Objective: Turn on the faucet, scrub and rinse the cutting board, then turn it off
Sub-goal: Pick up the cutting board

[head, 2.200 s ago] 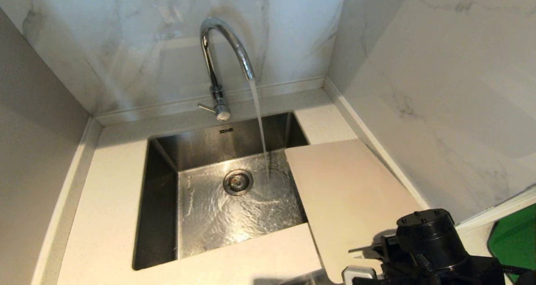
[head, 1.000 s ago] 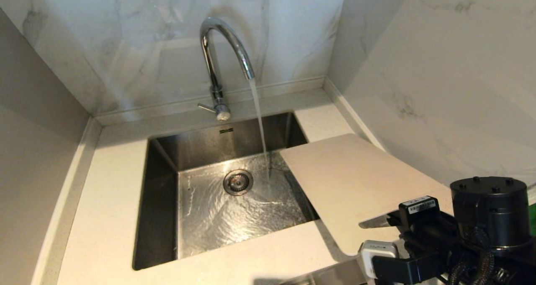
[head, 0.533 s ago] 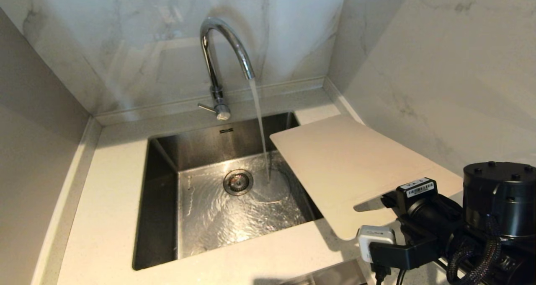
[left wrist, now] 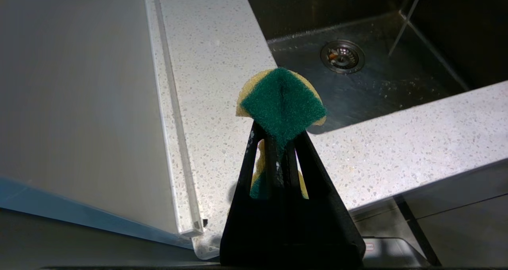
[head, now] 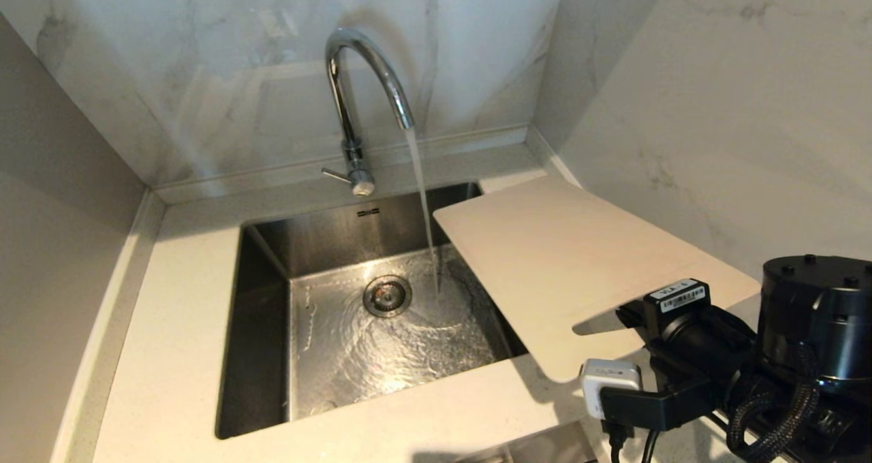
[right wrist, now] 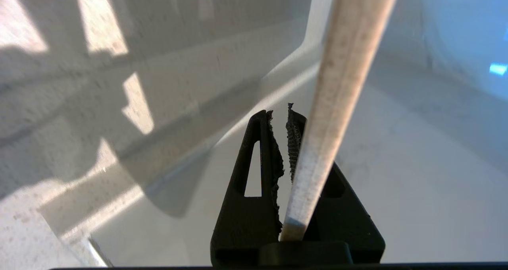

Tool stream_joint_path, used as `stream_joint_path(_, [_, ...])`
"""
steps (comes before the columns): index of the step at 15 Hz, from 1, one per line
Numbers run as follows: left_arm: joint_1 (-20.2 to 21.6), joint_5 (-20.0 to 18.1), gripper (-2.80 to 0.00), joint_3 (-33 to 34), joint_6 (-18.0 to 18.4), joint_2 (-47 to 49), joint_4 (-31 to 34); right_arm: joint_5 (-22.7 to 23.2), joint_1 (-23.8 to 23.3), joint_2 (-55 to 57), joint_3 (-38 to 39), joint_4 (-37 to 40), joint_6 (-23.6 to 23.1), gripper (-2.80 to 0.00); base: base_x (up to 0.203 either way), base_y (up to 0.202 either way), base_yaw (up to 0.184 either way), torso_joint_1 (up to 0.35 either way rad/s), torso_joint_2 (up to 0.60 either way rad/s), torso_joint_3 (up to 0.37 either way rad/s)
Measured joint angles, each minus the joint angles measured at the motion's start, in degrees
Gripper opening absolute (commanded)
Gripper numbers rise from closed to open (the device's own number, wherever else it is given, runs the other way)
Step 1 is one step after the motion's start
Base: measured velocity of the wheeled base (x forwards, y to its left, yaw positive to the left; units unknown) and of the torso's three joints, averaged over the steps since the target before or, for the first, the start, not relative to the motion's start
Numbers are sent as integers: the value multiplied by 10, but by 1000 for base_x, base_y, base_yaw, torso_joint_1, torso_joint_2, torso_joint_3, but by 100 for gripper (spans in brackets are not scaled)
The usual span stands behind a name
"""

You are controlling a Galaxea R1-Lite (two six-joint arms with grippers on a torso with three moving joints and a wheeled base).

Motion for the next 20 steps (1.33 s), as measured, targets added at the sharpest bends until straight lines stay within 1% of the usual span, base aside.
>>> stream_joint_path(2, [0, 0, -280, 0, 0, 0, 0, 3, 0, 0, -11, 1, -7, -280, 0, 0, 0, 0, 0, 0])
stream_joint_path(4, [0, 0, -280, 0, 0, 0, 0, 5, 0, 0, -35, -1, -29, -280, 0, 0, 0, 0, 0, 0])
stream_joint_path(8, [0, 0, -280, 0, 0, 0, 0, 34, 1, 1, -40, 4, -36, -280, 0, 0, 0, 0, 0, 0])
stream_joint_path(11, [0, 0, -280, 0, 0, 0, 0, 57, 3, 3, -43, 3, -79, -280, 0, 0, 0, 0, 0, 0])
stream_joint_path(12, [0, 0, -280, 0, 0, 0, 0, 64, 3, 3, -44, 3, -84, -280, 0, 0, 0, 0, 0, 0])
stream_joint_path(16, [0, 0, -280, 0, 0, 0, 0, 116, 4, 12, -44, 2, -91, -280, 0, 0, 0, 0, 0, 0])
stream_joint_path(20, [0, 0, -280, 0, 0, 0, 0, 187, 4, 29, -48, 0, -124, -280, 0, 0, 0, 0, 0, 0])
